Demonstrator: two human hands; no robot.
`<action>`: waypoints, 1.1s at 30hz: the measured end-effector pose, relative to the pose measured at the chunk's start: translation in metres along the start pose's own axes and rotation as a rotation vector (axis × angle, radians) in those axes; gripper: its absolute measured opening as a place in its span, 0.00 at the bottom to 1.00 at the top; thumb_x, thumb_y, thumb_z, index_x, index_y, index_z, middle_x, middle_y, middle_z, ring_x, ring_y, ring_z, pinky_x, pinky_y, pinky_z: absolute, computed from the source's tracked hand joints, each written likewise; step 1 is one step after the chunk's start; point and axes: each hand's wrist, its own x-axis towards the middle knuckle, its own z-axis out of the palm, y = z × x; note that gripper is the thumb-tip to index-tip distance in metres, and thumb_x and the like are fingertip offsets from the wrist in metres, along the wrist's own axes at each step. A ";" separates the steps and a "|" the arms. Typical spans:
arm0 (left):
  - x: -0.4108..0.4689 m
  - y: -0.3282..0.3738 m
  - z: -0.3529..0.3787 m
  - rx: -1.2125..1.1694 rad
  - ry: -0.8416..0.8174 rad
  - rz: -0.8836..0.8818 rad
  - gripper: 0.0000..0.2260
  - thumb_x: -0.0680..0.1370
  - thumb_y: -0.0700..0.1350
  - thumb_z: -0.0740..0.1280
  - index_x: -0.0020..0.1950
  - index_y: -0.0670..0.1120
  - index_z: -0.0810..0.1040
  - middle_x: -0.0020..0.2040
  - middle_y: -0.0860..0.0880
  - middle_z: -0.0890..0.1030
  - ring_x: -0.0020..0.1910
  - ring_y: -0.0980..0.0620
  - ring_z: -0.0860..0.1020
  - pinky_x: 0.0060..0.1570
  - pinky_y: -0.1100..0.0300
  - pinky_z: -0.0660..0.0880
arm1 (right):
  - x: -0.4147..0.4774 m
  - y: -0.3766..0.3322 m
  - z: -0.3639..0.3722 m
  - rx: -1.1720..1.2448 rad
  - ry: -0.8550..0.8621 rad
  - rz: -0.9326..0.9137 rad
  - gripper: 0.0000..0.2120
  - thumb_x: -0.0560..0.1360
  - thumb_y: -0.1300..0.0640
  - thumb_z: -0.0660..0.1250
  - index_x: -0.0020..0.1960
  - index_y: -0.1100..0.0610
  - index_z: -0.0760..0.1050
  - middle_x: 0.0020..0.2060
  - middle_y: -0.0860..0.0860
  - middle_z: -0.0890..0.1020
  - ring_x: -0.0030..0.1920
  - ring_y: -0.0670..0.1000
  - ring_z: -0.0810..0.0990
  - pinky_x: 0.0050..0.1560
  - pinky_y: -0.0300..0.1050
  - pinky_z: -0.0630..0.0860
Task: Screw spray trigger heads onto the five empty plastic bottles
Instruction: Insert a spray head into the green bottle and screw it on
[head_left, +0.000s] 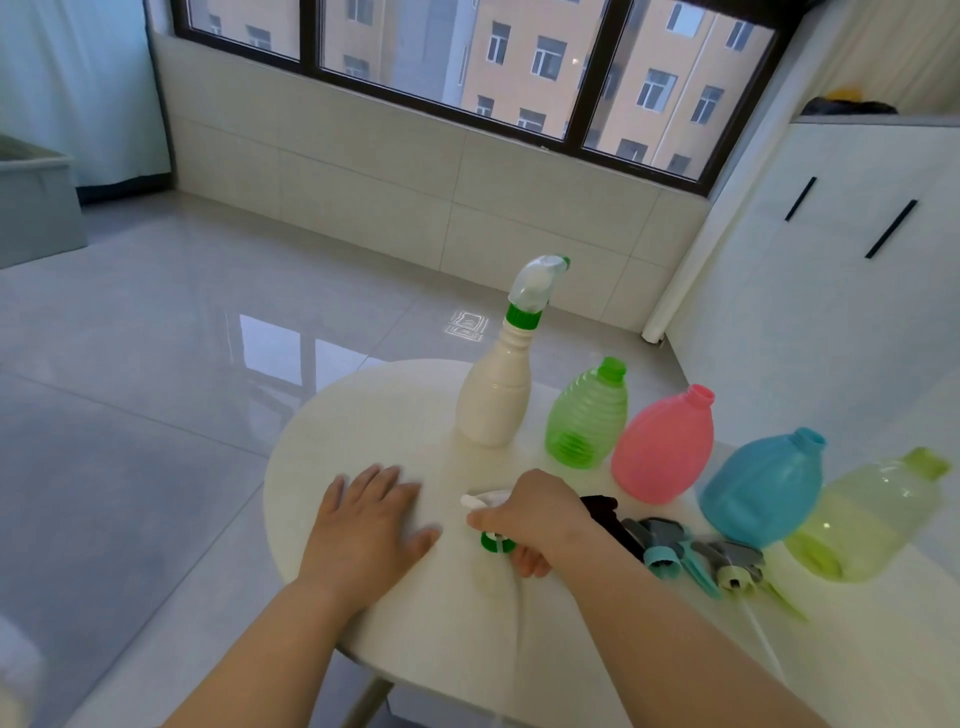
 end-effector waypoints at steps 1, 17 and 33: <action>0.000 0.000 0.000 -0.002 0.001 0.002 0.25 0.76 0.61 0.53 0.71 0.54 0.56 0.76 0.53 0.54 0.75 0.54 0.48 0.72 0.53 0.41 | 0.000 0.000 -0.001 0.012 -0.030 0.021 0.13 0.68 0.50 0.66 0.33 0.60 0.71 0.21 0.53 0.74 0.26 0.53 0.77 0.31 0.43 0.77; 0.000 0.003 -0.002 0.009 0.021 0.001 0.24 0.76 0.60 0.55 0.70 0.53 0.59 0.75 0.53 0.57 0.74 0.55 0.51 0.72 0.54 0.46 | -0.036 0.052 -0.059 1.088 -0.217 -0.279 0.13 0.76 0.58 0.56 0.40 0.59 0.78 0.30 0.53 0.85 0.32 0.50 0.84 0.29 0.40 0.79; 0.016 0.101 0.007 -0.575 0.089 0.032 0.13 0.73 0.41 0.67 0.58 0.47 0.74 0.55 0.51 0.76 0.52 0.55 0.72 0.47 0.72 0.62 | -0.046 0.161 -0.056 1.485 0.100 -0.495 0.14 0.73 0.61 0.56 0.39 0.58 0.81 0.34 0.53 0.86 0.36 0.52 0.85 0.34 0.41 0.80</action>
